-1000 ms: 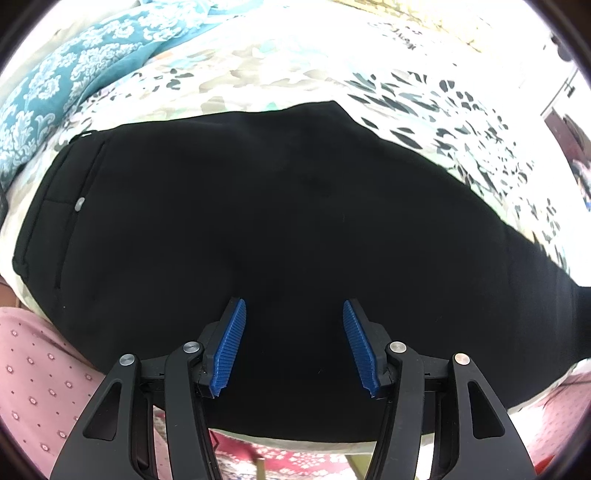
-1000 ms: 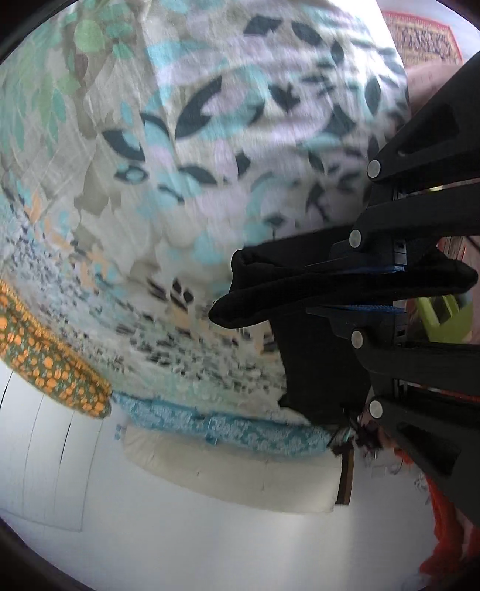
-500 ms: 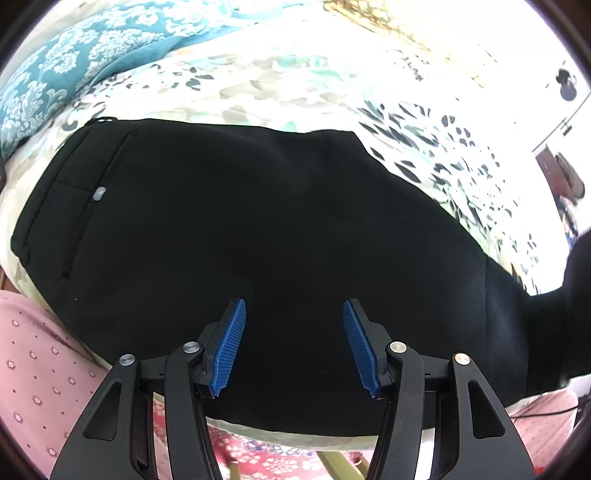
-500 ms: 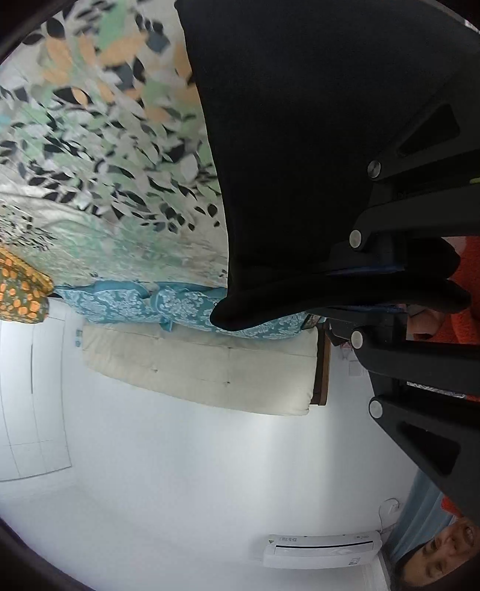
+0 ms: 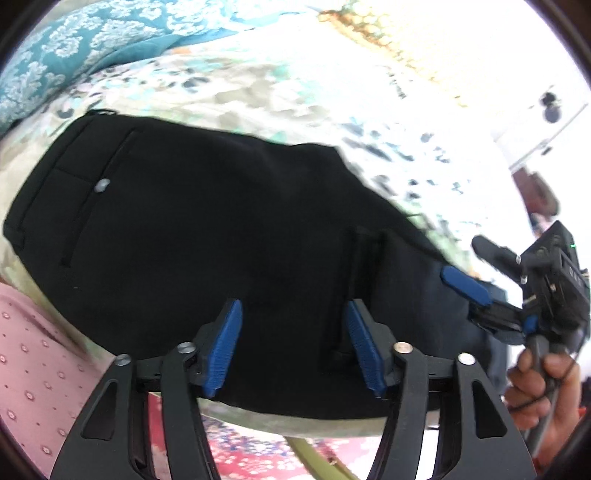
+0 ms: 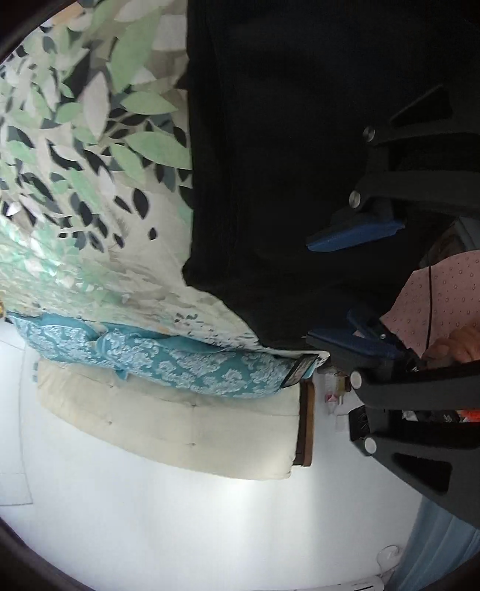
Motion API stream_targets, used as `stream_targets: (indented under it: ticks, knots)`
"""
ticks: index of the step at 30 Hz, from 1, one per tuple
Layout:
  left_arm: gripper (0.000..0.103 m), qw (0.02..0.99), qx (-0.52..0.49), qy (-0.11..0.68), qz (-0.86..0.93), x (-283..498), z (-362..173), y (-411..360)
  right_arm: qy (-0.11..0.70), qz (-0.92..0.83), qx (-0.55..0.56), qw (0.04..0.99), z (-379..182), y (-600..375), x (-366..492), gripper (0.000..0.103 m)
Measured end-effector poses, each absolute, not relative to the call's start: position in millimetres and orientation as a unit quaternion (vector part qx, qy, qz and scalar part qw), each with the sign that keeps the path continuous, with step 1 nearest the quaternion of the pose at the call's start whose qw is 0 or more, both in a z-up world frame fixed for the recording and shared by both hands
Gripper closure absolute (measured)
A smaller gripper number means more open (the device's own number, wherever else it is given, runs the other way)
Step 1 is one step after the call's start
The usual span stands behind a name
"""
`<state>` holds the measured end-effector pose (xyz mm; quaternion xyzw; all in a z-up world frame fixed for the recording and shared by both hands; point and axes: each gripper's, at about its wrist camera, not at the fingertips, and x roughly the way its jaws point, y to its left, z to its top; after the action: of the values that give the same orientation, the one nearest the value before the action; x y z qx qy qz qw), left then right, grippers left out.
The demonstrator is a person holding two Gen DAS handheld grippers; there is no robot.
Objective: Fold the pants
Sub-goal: 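Fold the trouser leg over with the right tool toward the left tool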
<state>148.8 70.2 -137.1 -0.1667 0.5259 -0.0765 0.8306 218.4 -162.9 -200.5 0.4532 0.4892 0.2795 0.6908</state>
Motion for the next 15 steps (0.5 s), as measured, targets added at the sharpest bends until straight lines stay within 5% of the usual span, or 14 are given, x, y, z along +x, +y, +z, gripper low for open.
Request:
stream_targets:
  ticks: [6,9,15]
  knots:
    - [0.045,0.834,-0.114,0.507,-0.185,144.9,-125.8,26.0,0.464,0.228,0.314,0.796,-144.0,-235.0,162.3,0.037]
    - [0.061,0.828,-0.059,0.513,-0.216,146.1,-130.7,-5.0,0.454,0.190,0.292,0.821,-138.1,-267.7,118.1,0.036]
    - [0.062,0.812,-0.011,0.549,-0.199,157.8,-152.2,-27.4,0.409,0.137,0.307,0.849,-130.0,-314.3,54.9,0.035]
